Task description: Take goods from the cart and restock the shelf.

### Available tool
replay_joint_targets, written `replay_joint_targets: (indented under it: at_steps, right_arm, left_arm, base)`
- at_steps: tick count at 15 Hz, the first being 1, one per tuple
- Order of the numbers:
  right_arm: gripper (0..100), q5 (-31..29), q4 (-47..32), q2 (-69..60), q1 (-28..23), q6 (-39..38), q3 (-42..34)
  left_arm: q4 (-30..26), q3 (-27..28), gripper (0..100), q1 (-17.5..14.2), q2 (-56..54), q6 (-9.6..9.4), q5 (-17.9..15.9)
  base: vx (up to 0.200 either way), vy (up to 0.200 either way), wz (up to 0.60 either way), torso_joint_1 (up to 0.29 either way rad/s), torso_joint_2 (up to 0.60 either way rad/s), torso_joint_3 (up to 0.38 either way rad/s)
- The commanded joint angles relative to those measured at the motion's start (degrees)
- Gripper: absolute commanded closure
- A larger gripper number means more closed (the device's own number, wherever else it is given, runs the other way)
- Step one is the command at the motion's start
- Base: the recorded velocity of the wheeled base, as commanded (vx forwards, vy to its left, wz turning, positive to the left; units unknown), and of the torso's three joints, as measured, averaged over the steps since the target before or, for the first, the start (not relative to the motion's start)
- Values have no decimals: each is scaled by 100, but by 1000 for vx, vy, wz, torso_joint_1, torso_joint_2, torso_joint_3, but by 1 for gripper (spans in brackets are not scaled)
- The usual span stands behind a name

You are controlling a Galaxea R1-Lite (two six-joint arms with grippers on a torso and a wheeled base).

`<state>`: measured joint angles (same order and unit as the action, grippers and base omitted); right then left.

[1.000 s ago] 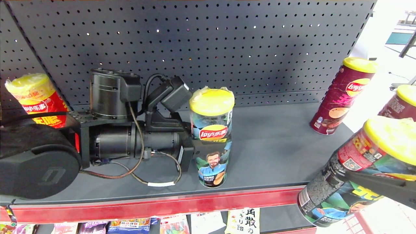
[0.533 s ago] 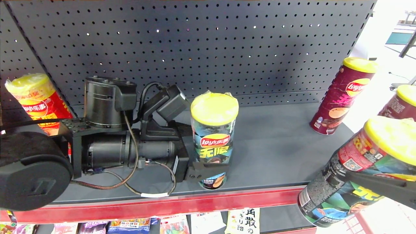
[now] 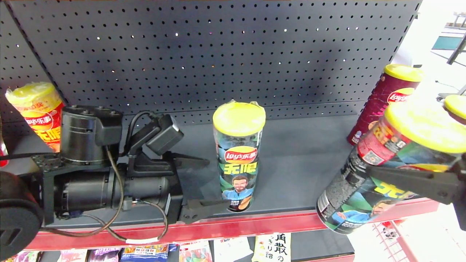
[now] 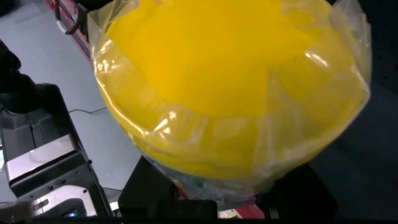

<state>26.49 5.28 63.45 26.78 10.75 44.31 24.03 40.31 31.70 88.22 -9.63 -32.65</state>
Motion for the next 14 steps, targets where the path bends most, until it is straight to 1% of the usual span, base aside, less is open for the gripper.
replay_joint_targets:
  at_steps: [1, 5, 9, 12, 13, 14]
  right_arm:
    - [100, 5, 8, 871, 46, 6, 622]
    - [100, -4, 17, 2013, 46, 23, 1651]
    - [100, 23, 26, 2875, 38, 32, 2257]
    - [100, 23, 26, 3288, 90, 32, 2723]
    - [100, 23, 26, 3499, 161, 23, 2978]
    - [100, 23, 26, 3595, 161, 23, 3057]
  left_arm:
    - [5, -419, 0, -260, -490, -4, -5]
    - [5, -1193, 0, -638, -1237, -4, 4]
    - [-56, -1527, 0, -884, -1826, 14, 48]
    - [-56, -1641, 0, -920, -2055, 23, 83]
    - [-56, -1614, 0, -946, -2160, 111, 109]
    - [-56, -1597, 0, -946, -2178, 163, 109]
  base:
    - [0, 0, 0, 0, 0, 0]
    - [0, 0, 0, 0, 0, 0]
    - [0, 0, 0, 0, 0, 0]
    - [0, 0, 0, 0, 0, 0]
    - [0, 0, 0, 0, 0, 0]
    - [0, 0, 0, 0, 0, 0]
